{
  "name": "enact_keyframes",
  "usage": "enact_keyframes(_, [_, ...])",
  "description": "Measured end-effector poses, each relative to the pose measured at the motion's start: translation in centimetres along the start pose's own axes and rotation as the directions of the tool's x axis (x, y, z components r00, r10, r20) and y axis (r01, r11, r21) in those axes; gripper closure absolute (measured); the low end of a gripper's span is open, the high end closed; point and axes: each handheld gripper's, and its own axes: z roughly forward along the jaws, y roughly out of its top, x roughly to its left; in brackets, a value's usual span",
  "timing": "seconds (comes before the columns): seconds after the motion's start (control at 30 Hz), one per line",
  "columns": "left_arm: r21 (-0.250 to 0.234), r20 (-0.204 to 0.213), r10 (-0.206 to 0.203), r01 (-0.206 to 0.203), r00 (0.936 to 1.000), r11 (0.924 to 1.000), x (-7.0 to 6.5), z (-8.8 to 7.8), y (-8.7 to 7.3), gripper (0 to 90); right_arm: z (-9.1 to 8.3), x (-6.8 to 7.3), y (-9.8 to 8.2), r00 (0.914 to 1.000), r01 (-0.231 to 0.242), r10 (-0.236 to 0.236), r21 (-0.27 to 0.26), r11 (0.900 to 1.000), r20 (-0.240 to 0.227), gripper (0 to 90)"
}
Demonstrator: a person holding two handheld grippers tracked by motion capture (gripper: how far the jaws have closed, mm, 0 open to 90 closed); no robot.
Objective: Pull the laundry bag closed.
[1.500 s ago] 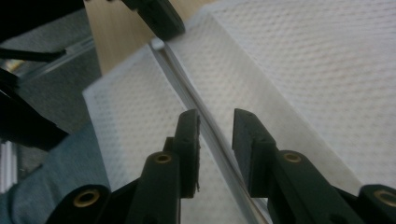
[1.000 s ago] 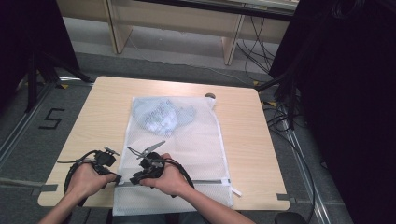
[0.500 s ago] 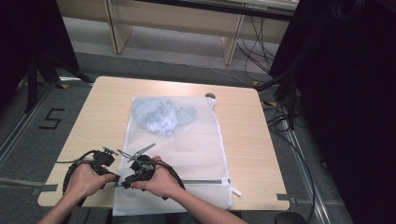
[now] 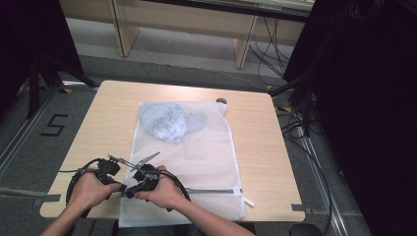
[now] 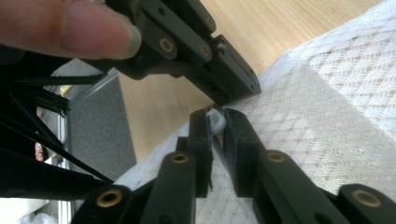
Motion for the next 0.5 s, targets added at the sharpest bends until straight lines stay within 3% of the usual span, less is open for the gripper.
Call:
enact_keyframes(0.07, [0.008, -0.008, -0.033, 0.033, 0.9994, 0.9994, -0.29, -0.12, -0.17, 90.0, 0.05, -0.12, -0.06, 0.9998, -0.016, 0.016, -0.006, 1.000, -0.014, 85.7])
enact_keyframes(0.17, [-0.010, -0.006, -0.043, 0.043, 0.9991, 0.9990, -0.39, -0.04, -0.26, 90.0, 0.00, -0.22, -0.17, 0.9989, -0.041, 0.041, -0.012, 0.999, -0.022, 86.5])
enact_keyframes(0.23, [-0.011, -0.011, -0.018, 0.018, 0.9998, 0.9998, -0.31, -0.07, -0.29, 90.0, -0.01, -0.27, -0.20, 0.9987, -0.045, 0.044, -0.013, 0.999, -0.024, 86.5])
enact_keyframes(0.27, [-0.002, -0.024, 0.019, -0.019, 0.9995, 0.9998, -0.15, -0.16, -0.28, 90.0, 0.00, -0.33, -0.22, 0.9985, -0.049, 0.049, -0.013, 0.999, -0.025, 86.5])
enact_keyframes(0.3, [-0.012, -0.017, -0.030, 0.030, 0.9994, 0.9995, -0.56, -0.10, -0.43, 90.0, -0.05, -0.29, -0.22, 0.9976, -0.063, 0.063, -0.006, 0.998, -0.027, 86.5])
enact_keyframes(0.33, [-0.004, -0.026, -0.009, 0.009, 0.9996, 0.9999, -0.55, -0.16, -0.48, 90.0, -0.01, -0.36, -0.20, 0.9975, -0.064, 0.064, -0.014, 0.998, -0.030, 86.6])
enact_keyframes(0.5, [-0.018, -0.031, -0.021, 0.021, 0.9993, 0.9996, -0.81, -0.08, -0.51, 90.0, 0.03, -0.39, -0.20, 0.9960, -0.082, 0.081, -0.017, 0.997, -0.038, 86.4])
